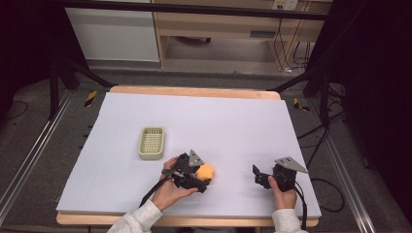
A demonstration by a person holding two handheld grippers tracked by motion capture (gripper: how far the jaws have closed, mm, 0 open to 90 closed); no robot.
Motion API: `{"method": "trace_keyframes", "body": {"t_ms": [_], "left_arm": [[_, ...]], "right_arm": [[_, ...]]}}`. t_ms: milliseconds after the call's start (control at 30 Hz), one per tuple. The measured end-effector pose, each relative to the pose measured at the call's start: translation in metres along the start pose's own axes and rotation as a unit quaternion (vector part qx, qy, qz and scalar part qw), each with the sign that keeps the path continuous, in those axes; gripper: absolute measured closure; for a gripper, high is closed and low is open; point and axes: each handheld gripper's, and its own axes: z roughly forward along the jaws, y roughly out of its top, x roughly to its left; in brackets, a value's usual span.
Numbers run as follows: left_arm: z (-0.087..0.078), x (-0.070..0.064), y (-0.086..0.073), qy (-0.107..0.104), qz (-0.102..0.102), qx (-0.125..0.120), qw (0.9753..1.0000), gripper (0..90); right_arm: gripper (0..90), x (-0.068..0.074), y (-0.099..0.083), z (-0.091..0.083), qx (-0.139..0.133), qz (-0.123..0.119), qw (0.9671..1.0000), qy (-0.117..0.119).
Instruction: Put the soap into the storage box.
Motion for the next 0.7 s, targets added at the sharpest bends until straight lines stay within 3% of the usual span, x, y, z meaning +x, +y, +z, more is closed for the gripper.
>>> {"method": "trace_keyframes", "body": {"t_ms": [467, 700], "left_arm": [[0.017, -0.001, 0.003, -0.008, 0.014, 0.027, 0.9995, 16.1], [0.021, 0.000, 0.003, -0.009, 0.010, 0.028, 0.9995, 19.8]], "right_arm": [[2.4, 0.000, 0.000, 0.000, 0.002, 0.000, 1.0000, 0.001], [2.4, 0.000, 0.000, 0.000, 0.002, -0.001, 1.0000, 0.000]]}}
